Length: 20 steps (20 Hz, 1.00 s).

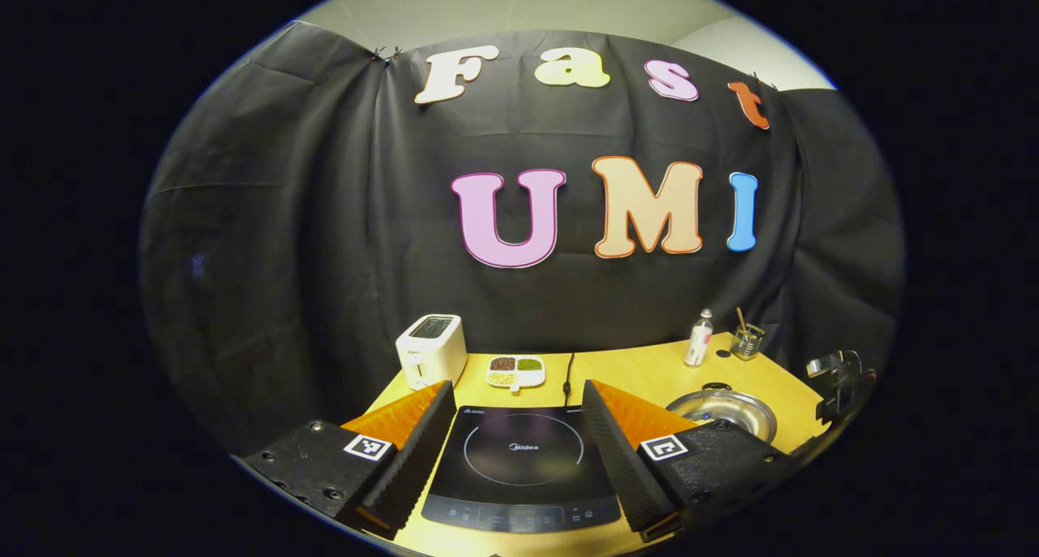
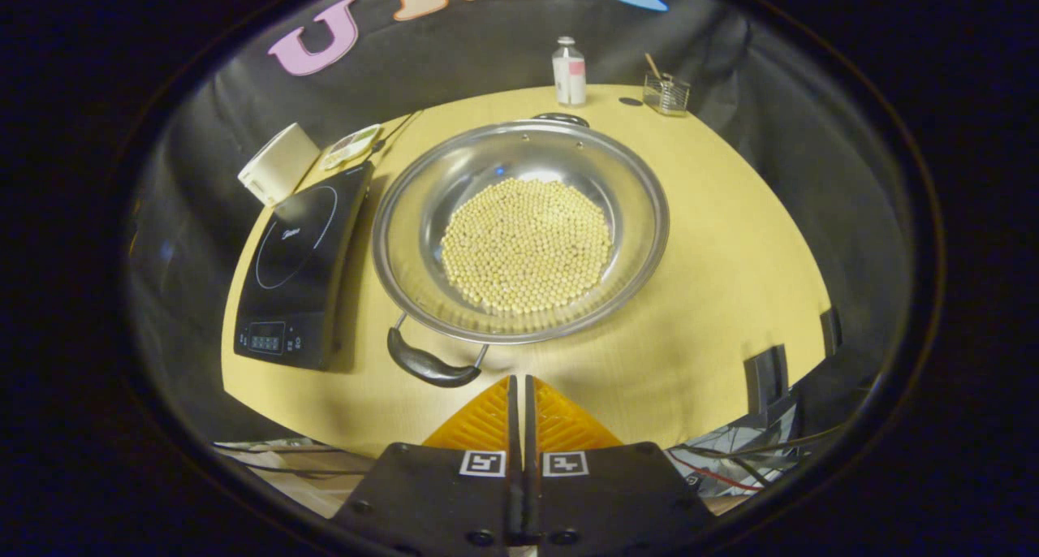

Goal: First push the handle of the pot to place it horizontally, then grasp the pot with both hands and set it on the induction cooktop.

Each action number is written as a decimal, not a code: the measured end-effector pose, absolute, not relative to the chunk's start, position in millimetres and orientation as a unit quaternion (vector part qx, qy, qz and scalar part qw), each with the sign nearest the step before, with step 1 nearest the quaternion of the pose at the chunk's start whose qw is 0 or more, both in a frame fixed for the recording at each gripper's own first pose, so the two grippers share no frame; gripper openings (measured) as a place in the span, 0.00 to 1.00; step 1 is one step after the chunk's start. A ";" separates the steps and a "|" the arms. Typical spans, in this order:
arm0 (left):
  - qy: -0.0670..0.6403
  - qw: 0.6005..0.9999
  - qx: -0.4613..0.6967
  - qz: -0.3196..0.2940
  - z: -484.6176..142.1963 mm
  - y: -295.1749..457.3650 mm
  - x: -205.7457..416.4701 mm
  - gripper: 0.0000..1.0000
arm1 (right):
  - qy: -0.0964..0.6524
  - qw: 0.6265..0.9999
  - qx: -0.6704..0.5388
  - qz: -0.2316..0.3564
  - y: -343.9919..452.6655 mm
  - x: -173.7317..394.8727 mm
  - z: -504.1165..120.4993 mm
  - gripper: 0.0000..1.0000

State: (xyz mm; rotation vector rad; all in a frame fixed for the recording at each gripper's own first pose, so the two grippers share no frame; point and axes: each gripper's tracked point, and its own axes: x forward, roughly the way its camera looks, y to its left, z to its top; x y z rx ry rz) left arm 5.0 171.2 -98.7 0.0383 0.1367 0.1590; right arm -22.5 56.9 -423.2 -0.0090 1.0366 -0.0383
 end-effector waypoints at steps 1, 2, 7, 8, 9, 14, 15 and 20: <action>0.069 0.994 0.021 0.084 -99.0 177.3 4.4 0.92 | 0.500 0.866 -0.005 -0.023 56.1 -21.2 -426.9 0.02; 0.070 0.993 0.024 0.088 -98.9 183.2 4.2 0.92 | 0.506 0.862 -0.006 -0.027 55.2 -20.6 -431.3 0.00; 0.068 0.993 0.025 0.098 -100.4 199.1 0.5 0.92 | 0.527 0.849 -0.005 -0.029 64.7 -17.5 -442.5 0.02; 0.067 0.992 0.026 0.100 -100.2 200.7 0.7 0.92 | 0.529 0.848 -0.003 -0.026 68.7 -17.4 -443.6 0.02; 0.065 0.993 0.026 0.100 -99.1 201.1 0.8 0.92 | 0.530 0.848 -0.005 -0.028 70.6 -16.6 -443.2 0.02; 0.067 0.993 0.016 0.092 -103.3 198.4 -1.4 0.92 | 0.528 0.849 -0.015 -0.029 78.8 -12.0 -443.7 0.02; 0.069 0.993 0.014 0.092 -104.0 199.0 -1.5 0.92 | 0.528 0.848 -0.016 -0.027 82.2 -10.1 -443.2 0.02; 0.075 0.993 0.013 0.091 -110.7 204.0 -5.2 0.92 | 0.531 0.847 -0.015 -0.012 105.9 -5.6 -442.3 0.02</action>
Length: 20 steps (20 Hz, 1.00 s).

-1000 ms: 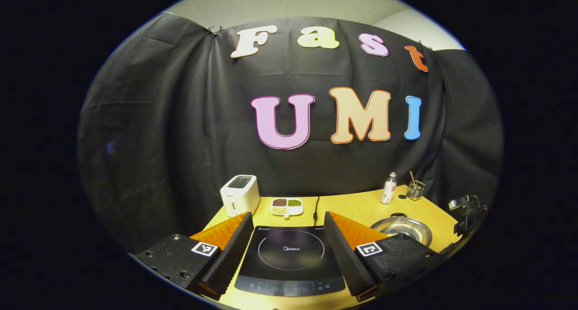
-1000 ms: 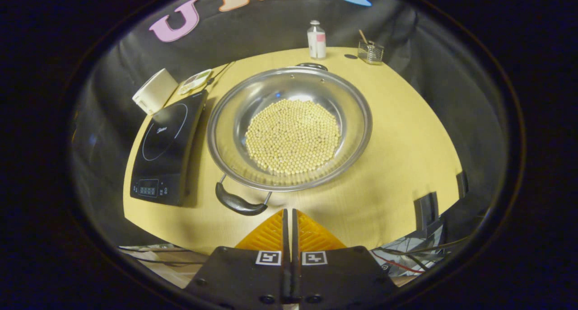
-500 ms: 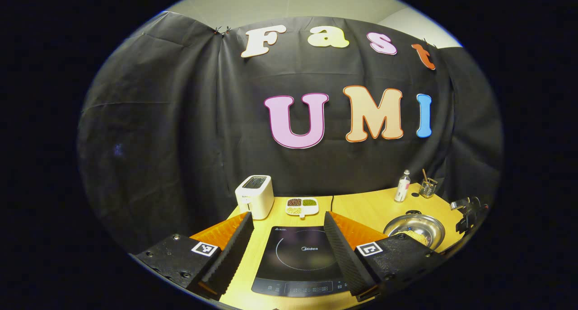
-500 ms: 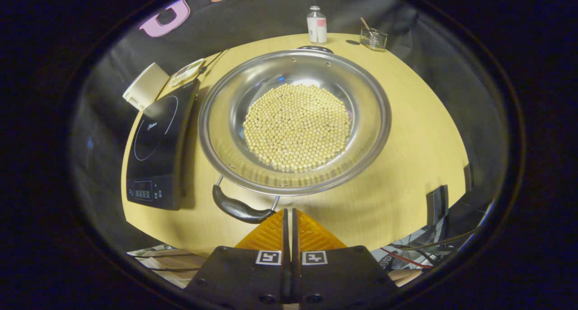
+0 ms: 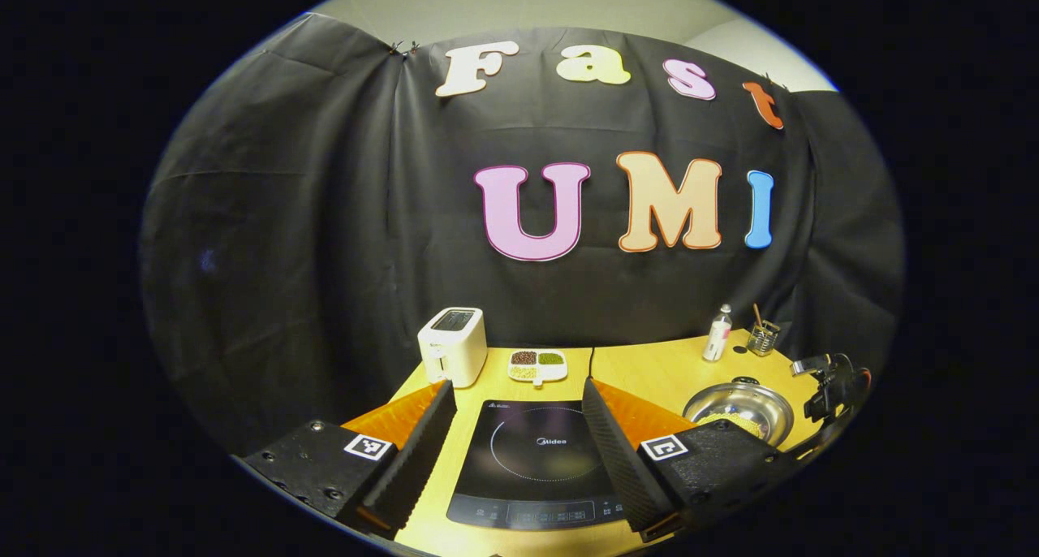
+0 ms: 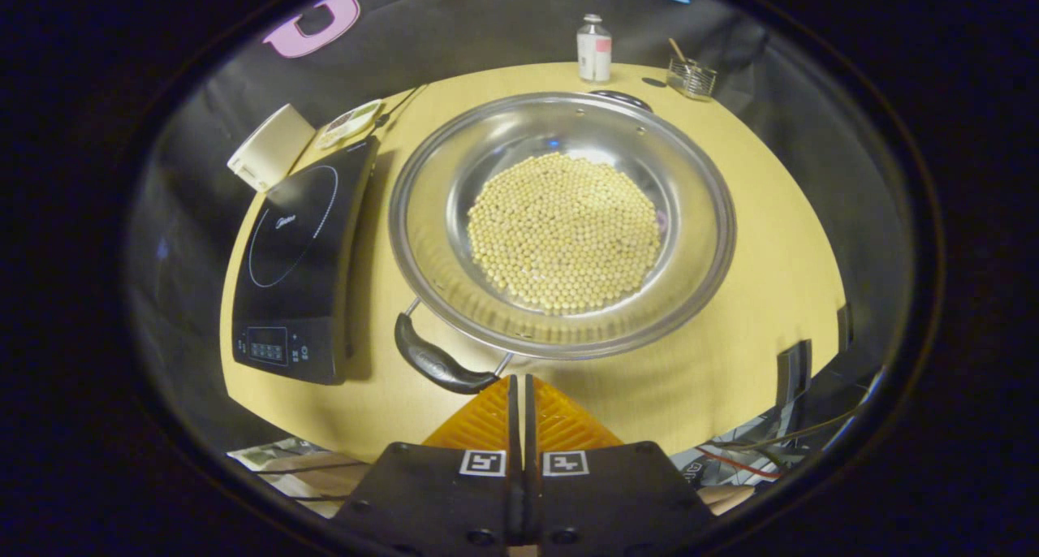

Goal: First push the handle of the pot to place it horizontally, then grasp the pot with both hands and set it on the induction cooktop.

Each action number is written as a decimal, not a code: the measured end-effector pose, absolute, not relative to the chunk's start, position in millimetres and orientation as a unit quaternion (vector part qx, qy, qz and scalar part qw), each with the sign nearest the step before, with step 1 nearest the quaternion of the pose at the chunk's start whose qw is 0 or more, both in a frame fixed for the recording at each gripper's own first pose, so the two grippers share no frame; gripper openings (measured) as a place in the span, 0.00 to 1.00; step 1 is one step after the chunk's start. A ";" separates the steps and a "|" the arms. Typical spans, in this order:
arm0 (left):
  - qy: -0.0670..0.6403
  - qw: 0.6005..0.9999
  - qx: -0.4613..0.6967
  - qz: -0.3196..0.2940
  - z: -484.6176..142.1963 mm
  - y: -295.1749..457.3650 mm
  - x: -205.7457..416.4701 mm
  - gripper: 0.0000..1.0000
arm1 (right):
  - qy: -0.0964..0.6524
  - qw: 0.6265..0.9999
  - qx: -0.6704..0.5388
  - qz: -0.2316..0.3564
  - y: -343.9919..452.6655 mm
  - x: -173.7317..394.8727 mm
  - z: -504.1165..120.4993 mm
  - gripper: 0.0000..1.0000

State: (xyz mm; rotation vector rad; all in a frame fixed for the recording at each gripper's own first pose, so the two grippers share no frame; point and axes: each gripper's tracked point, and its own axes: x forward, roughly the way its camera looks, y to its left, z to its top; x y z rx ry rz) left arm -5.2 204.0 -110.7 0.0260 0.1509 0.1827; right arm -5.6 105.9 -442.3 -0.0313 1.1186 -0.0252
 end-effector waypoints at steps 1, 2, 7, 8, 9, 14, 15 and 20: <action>0.075 0.993 0.013 0.091 -110.6 204.8 -6.0 0.96 | 0.531 0.847 -0.016 -0.010 109.3 -3.4 -442.5 0.02; 0.075 0.993 0.013 0.091 -111.0 206.5 -6.5 0.96 | 0.531 0.847 -0.015 -0.009 114.3 -0.5 -441.9 0.02; 0.076 0.993 0.013 0.092 -112.8 213.9 -8.9 0.96 | 0.527 0.850 -0.001 -0.003 136.3 18.4 -437.2 0.02; 0.076 0.993 0.012 0.093 -113.6 215.3 -9.0 0.96 | 0.530 0.848 0.003 -0.002 140.9 21.1 -436.6 0.02; 0.077 0.993 0.011 0.093 -114.1 216.6 -8.8 0.96 | 0.531 0.848 0.007 -0.001 145.7 23.9 -437.1 0.02; 0.085 0.992 0.011 0.093 -121.5 222.0 -11.9 0.92 | 0.530 0.847 0.029 0.004 171.5 41.1 -435.9 0.02; 0.087 0.992 0.010 0.092 -122.7 222.8 -12.2 0.92 | 0.529 0.848 0.035 0.005 175.9 45.8 -434.8 0.02; 0.089 0.992 0.014 0.090 -124.0 223.9 -16.0 0.95 | 0.515 0.855 0.063 0.002 196.0 67.3 -428.5 0.02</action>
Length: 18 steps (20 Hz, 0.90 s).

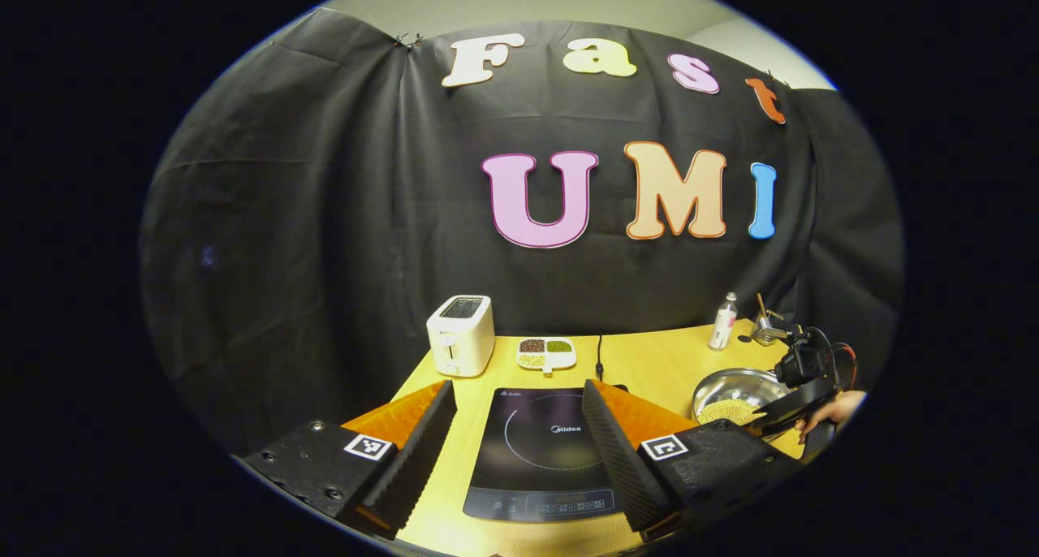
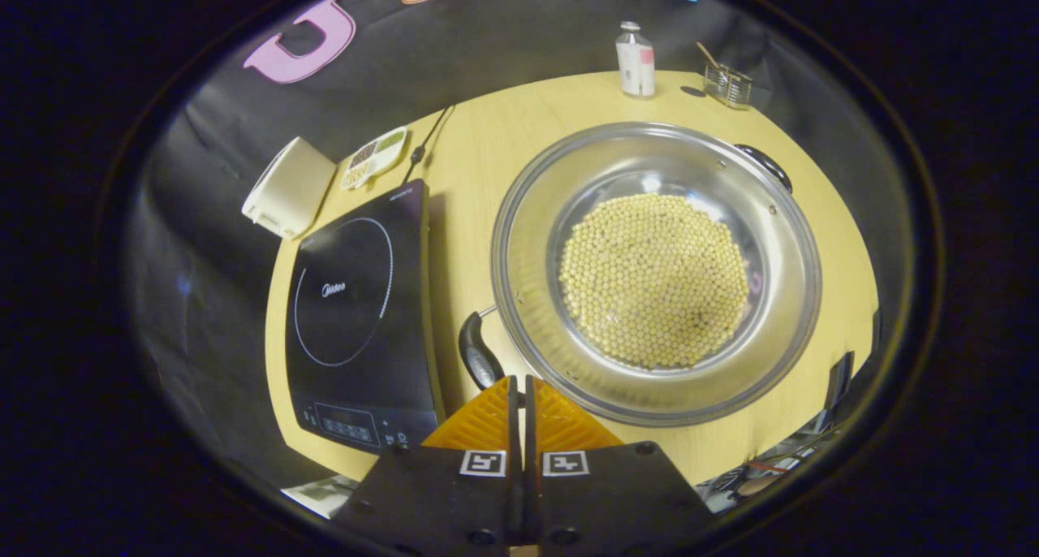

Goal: First push the handle of the pot to place it horizontally, then grasp the pot with both hands and set it on the induction cooktop.

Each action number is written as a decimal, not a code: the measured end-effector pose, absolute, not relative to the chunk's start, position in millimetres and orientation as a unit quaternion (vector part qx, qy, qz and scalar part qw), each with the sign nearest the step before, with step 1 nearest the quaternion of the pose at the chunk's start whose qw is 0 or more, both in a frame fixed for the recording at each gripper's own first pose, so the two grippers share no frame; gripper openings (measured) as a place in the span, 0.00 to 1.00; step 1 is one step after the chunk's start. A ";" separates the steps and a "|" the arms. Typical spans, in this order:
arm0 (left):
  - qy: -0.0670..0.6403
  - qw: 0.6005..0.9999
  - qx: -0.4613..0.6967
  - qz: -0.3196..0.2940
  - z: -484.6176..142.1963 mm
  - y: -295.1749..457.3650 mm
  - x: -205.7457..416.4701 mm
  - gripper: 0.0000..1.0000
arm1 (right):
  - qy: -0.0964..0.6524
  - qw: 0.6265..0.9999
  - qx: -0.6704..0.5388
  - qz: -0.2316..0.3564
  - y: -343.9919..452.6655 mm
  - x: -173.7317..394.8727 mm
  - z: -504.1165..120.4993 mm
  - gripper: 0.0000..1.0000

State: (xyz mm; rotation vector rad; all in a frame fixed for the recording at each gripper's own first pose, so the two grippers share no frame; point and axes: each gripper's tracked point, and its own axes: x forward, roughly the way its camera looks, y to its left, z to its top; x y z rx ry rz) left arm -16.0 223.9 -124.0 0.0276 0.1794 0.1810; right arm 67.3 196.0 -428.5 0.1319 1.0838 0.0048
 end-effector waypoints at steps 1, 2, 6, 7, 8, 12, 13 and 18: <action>0.089 0.992 0.015 0.089 -123.7 223.8 -16.4 0.93 | 0.515 0.855 0.064 0.002 197.8 70.7 -428.8 0.02; 0.089 0.992 0.015 0.089 -123.5 224.3 -17.8 0.95 | 0.513 0.856 0.066 0.002 199.6 72.5 -427.7 0.02; 0.095 0.991 0.010 0.090 -128.2 225.2 -18.5 0.96 | 0.506 0.860 0.067 0.004 203.5 80.0 -427.4 0.02; 0.096 0.991 0.010 0.090 -128.6 225.4 -18.9 0.96 | 0.504 0.861 0.067 0.004 204.5 82.4 -426.5 0.02; 0.097 0.991 0.011 0.090 -129.8 225.2 -19.8 0.96 | 0.502 0.862 0.067 0.004 205.0 84.9 -427.0 0.02; 0.103 0.991 0.006 0.089 -133.3 226.2 -17.1 0.96 | 0.496 0.865 0.070 0.006 210.2 95.4 -425.4 0.02; 0.105 0.990 0.006 0.090 -134.1 226.4 -17.4 0.96 | 0.495 0.866 0.071 0.007 211.2 98.1 -425.3 0.02; 0.110 0.989 0.016 0.096 -138.8 228.3 -20.4 0.96 | 0.497 0.865 0.063 0.005 210.3 95.5 -425.2 0.02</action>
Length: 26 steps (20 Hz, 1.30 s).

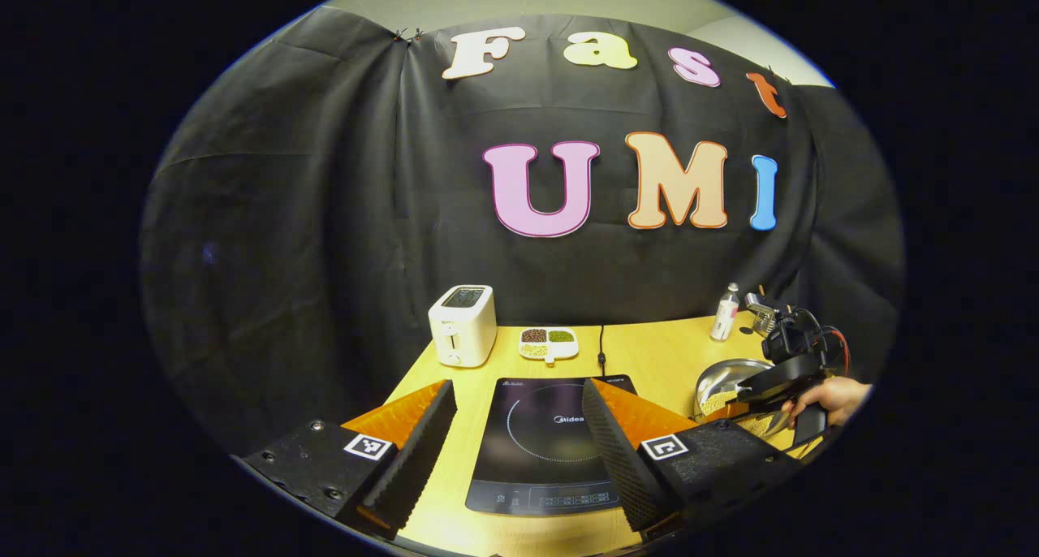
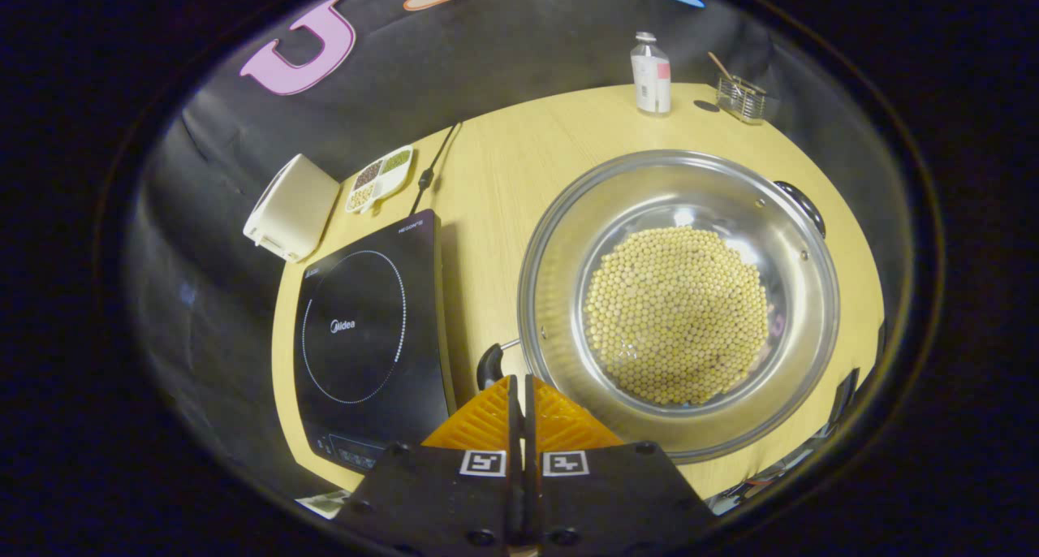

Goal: First push the handle of the pot to place it horizontally, then grasp the pot with both hands and set it on the induction cooktop.

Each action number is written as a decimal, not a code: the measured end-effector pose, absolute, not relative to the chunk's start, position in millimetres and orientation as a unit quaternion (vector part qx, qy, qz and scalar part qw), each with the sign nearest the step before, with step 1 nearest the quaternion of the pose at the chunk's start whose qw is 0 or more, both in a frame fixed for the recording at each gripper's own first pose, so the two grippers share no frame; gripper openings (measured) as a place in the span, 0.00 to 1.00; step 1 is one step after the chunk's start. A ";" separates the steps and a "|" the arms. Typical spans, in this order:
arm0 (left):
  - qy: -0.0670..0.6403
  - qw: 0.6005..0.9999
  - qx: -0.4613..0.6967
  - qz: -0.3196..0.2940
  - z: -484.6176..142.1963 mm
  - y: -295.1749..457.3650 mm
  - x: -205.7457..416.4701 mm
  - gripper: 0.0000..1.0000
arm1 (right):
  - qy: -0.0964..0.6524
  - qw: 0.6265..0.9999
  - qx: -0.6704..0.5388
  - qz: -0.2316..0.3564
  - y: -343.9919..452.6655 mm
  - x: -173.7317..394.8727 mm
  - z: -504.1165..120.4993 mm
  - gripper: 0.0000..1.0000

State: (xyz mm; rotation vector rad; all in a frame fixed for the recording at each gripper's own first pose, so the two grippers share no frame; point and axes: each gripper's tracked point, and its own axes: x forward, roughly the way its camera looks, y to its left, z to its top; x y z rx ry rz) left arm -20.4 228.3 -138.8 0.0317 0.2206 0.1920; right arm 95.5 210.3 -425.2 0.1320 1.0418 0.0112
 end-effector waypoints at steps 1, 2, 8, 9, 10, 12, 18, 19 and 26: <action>0.110 0.989 0.016 0.097 -138.5 228.9 -21.4 0.96 | 0.499 0.865 0.057 0.006 207.6 90.2 -424.3 0.02; 0.110 0.989 0.016 0.097 -138.1 229.3 -23.1 0.96 | 0.501 0.864 0.054 0.009 207.8 84.6 -422.6 0.03; 0.112 0.989 0.011 0.101 -141.0 230.6 -21.5 0.93 | 0.525 0.850 0.041 0.020 199.7 44.7 -429.9 0.02; 0.112 0.989 0.009 0.100 -141.4 229.3 -20.2 0.93 | 0.531 0.846 0.035 0.015 195.4 42.9 -436.2 0.07; 0.113 0.989 0.010 0.098 -142.2 228.4 -19.8 0.93 | 0.535 0.844 0.033 0.011 193.0 42.8 -440.8 0.00; 0.112 0.989 0.012 0.095 -142.0 225.9 -18.1 0.96 | 0.535 0.844 0.035 0.004 191.5 46.5 -447.5 0.02; 0.116 0.988 0.009 0.097 -146.7 230.5 -17.4 0.96 | 0.541 0.840 0.033 0.009 199.5 59.1 -458.6 0.02; 0.117 0.988 0.009 0.099 -146.6 232.9 -17.2 0.96 | 0.542 0.840 0.034 0.010 201.6 60.4 -459.2 0.02; 0.133 0.985 0.008 0.108 -158.6 239.0 -21.5 0.96 | 0.538 0.842 0.047 0.010 217.7 85.4 -458.0 0.02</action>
